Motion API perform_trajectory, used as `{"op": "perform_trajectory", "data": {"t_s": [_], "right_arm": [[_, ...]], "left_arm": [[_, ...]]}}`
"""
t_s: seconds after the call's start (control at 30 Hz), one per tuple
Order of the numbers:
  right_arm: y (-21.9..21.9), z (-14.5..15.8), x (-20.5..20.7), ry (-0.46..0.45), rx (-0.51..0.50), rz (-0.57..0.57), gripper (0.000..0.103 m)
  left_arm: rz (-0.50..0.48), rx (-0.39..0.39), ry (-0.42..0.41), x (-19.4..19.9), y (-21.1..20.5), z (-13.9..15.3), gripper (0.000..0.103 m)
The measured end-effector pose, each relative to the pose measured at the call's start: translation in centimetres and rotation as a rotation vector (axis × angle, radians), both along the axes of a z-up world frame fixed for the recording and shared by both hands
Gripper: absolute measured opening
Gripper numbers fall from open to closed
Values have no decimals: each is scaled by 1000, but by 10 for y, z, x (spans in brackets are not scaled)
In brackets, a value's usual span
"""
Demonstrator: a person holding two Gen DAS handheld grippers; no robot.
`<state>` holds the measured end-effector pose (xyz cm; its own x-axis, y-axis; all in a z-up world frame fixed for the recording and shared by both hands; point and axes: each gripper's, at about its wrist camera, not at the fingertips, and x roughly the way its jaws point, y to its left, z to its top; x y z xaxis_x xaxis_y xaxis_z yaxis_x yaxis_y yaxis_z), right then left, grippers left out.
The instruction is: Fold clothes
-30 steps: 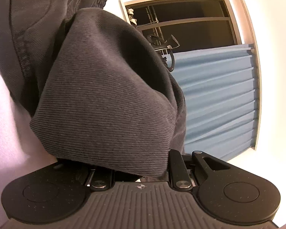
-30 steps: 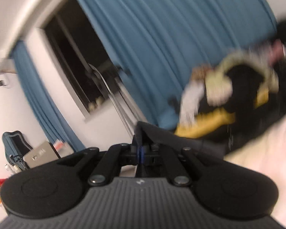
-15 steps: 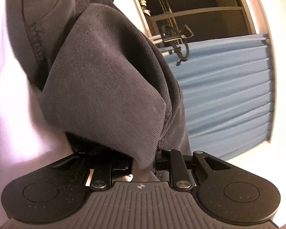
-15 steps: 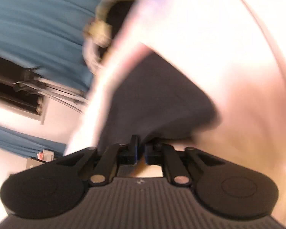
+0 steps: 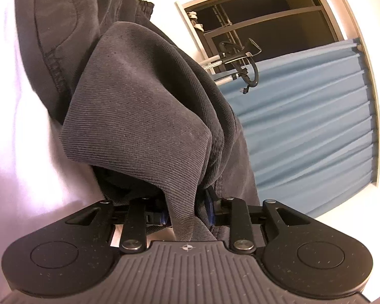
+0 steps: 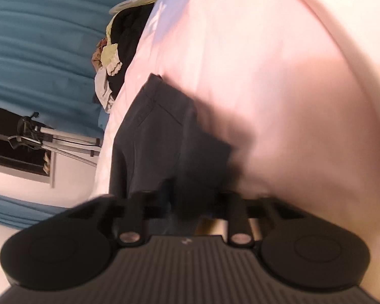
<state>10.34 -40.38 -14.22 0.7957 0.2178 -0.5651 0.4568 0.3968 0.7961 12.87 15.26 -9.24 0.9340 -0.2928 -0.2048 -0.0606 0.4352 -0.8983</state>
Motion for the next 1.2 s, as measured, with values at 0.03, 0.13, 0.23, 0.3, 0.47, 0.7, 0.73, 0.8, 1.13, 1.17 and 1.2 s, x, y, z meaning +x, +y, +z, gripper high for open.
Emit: {"op": "perform_trajectory", "data": {"t_s": [0.03, 0.13, 0.23, 0.3, 0.47, 0.7, 0.73, 0.8, 1.13, 1.17, 1.2], "right_arm": [[-3, 6, 2, -28, -6, -2, 10], [-13, 35, 9, -148, -49, -19, 7], [-36, 80, 8, -309, -123, -81, 6], [-59, 105, 2, -402, -191, -152, 6], [-122, 101, -21, -347, -325, -412, 6], [-169, 0, -33, -30, 78, -581, 9], [-168, 4, -31, -32, 47, -572, 9], [-165, 20, -25, -56, -32, -541, 10], [-146, 28, -11, -42, -175, -467, 13], [-145, 28, -7, -35, -177, -466, 13], [-144, 27, -4, -29, -179, -466, 13]], "left_arm": [[-3, 5, -2, 2, -1, 3, 43], [-16, 18, -26, -7, -3, 11, 58], [-46, 37, -76, -18, -6, 21, 79], [-68, 31, -109, -25, -7, 23, 83], [-15, 34, -129, -35, -7, 25, 90], [284, 46, 111, -46, 33, 8, 90], [334, 27, 141, -44, 42, 9, 90], [407, -11, 153, -44, 57, 11, 90], [417, 57, 152, 15, 78, 21, 84], [409, 79, 162, 22, 76, 22, 83], [404, 99, 167, 24, 74, 23, 77]]}}
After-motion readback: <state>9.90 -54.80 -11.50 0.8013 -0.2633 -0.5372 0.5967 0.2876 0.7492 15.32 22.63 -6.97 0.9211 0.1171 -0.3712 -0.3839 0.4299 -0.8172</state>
